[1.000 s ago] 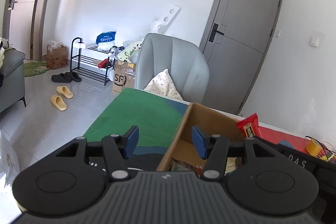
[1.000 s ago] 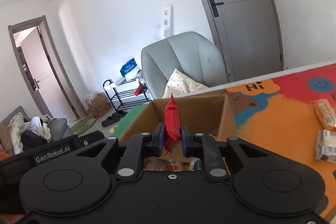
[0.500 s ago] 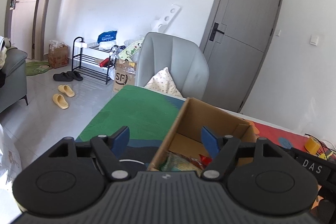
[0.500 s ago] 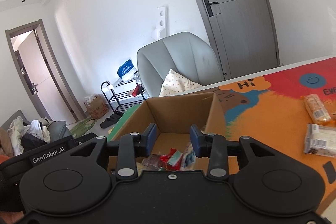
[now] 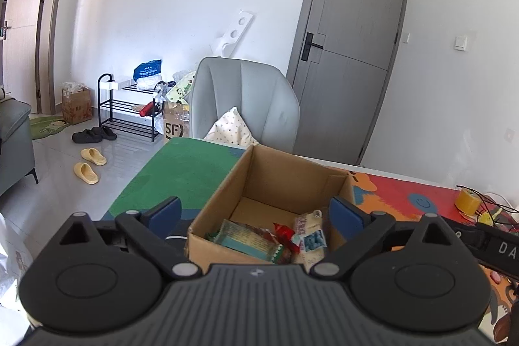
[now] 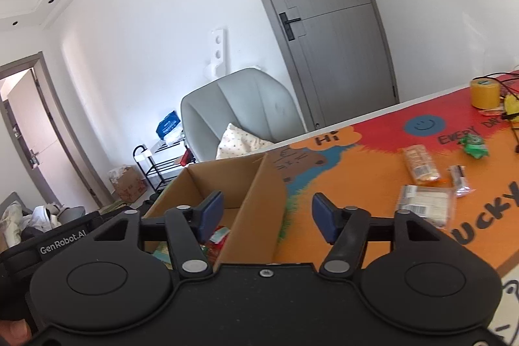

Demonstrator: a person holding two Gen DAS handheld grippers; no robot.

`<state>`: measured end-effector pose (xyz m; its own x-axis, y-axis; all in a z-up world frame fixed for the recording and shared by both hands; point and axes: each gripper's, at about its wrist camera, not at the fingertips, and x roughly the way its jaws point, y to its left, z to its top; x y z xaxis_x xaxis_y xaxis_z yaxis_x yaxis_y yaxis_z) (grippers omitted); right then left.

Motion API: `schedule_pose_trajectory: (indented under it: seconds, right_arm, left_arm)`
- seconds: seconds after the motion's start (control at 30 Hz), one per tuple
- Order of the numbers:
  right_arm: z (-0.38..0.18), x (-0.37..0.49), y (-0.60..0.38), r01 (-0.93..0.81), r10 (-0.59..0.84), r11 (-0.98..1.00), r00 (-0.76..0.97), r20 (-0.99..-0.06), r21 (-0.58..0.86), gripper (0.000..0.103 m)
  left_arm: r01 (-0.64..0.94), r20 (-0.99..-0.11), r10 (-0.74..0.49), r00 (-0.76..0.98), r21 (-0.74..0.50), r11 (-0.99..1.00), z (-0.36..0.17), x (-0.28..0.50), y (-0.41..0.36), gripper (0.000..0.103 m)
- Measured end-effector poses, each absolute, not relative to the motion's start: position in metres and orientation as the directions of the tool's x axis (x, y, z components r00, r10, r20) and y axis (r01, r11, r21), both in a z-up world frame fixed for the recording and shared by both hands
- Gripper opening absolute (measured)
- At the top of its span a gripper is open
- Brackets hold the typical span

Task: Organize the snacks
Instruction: 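Move both grippers back over the remaining snacks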

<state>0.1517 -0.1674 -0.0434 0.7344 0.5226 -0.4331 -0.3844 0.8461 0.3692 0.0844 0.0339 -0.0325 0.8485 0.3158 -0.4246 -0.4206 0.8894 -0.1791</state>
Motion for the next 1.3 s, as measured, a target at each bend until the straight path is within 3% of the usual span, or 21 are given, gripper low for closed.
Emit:
schedule_pose_trajectory:
  seconds: [0.2, 0.4, 1.07, 1.17, 1.3]
  right_arm:
    - [-0.041, 0.147, -0.197, -0.329, 0.475, 0.869, 0.764, -0.436, 0.370, 0.090]
    - [-0.039, 0.140, -0.218, -0.291, 0.437, 0.886, 0.785, -0.438, 0.362, 0.103]
    - [-0.060, 0.150, -0.295, -0.111, 0.287, 0.921, 0.842, -0.456, 0.374, 0.102]
    - [-0.065, 0.156, -0.307, -0.089, 0.272, 0.921, 0.844, -0.463, 0.379, 0.100]
    - [-0.071, 0.164, -0.318, -0.065, 0.256, 0.922, 0.842, -0.474, 0.382, 0.089]
  left_arm:
    - [-0.387, -0.418, 0.292, 0.860, -0.161, 0.908, -0.029, 0.084, 0.018, 0.098]
    - [-0.346, -0.420, 0.254, 0.871, -0.157, 0.925, -0.030, 0.087, 0.003, 0.100]
    - [-0.200, -0.434, 0.127, 0.892, -0.126, 0.972, -0.042, 0.124, -0.066, 0.101]
    - [-0.169, -0.439, 0.095, 0.893, -0.132, 0.977, -0.046, 0.137, -0.078, 0.101]
    - [-0.138, -0.452, 0.062, 0.890, -0.138, 0.981, -0.052, 0.153, -0.091, 0.101]
